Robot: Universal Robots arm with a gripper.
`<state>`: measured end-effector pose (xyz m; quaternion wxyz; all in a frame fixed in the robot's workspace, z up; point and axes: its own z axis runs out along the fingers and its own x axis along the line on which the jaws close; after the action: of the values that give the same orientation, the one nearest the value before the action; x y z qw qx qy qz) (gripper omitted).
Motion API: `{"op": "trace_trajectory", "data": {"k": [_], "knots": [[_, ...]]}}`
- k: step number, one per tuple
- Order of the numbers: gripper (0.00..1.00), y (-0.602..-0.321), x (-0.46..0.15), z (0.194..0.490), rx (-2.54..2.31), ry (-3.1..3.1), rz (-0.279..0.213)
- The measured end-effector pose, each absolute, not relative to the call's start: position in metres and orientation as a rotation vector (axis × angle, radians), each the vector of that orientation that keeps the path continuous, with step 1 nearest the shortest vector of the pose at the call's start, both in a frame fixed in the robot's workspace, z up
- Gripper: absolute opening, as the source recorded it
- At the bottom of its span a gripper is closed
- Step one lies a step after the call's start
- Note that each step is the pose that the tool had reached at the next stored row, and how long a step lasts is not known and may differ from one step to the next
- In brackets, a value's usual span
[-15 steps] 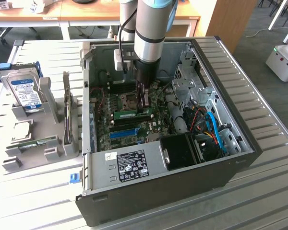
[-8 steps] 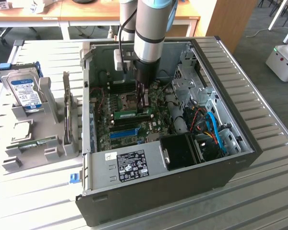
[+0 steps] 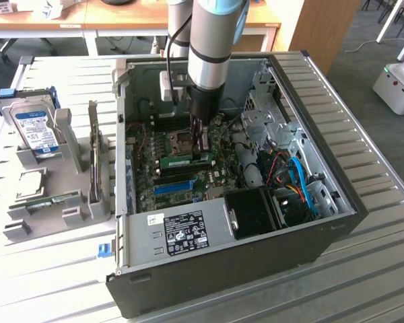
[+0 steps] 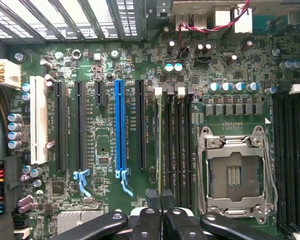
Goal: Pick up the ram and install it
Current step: 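Insert the ram into the slot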
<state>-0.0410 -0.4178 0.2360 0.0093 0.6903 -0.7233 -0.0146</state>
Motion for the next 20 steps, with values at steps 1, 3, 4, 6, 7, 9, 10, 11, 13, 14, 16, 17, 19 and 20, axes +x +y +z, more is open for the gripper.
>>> {"op": "trace_trajectory", "data": {"k": [1,3,4,6,7,9,10,11,13,14,16,17,19,20], "knots": [[0.12,-0.4178,-0.041,0.2358,2.156,-2.259,-0.046],[0.12,-0.4178,-0.041,0.2357,2.156,-2.259,-0.046],[0.12,-0.4178,-0.0408,0.2357,2.156,-2.259,-0.046],[0.12,-0.4178,-0.0407,0.2357,2.157,-2.258,-0.046],[0.12,-0.4178,-0.0406,0.2357,2.158,-2.257,-0.046],[0.12,-0.4178,-0.0405,0.2357,2.16,-2.255,-0.046],[0.12,-0.4178,-0.0405,0.2357,2.16,-2.255,-0.046],[0.12,-0.4178,-0.0405,0.2357,2.16,-2.255,-0.046],[0.12,-0.4178,-0.0405,0.2357,2.16,-2.255,-0.046],[0.12,-0.4177,-0.0405,0.2356,2.16,-2.255,-0.046],[0.12,-0.4177,-0.0405,0.2351,2.16,-2.255,-0.046],[0.12,-0.4176,-0.0404,0.2348,2.16,-2.255,-0.046],[0.12,-0.4172,-0.0404,0.2345,2.16,-2.255,-0.046],[0.12,-0.4171,-0.0404,0.2344,2.16,-2.255,-0.046]]}}
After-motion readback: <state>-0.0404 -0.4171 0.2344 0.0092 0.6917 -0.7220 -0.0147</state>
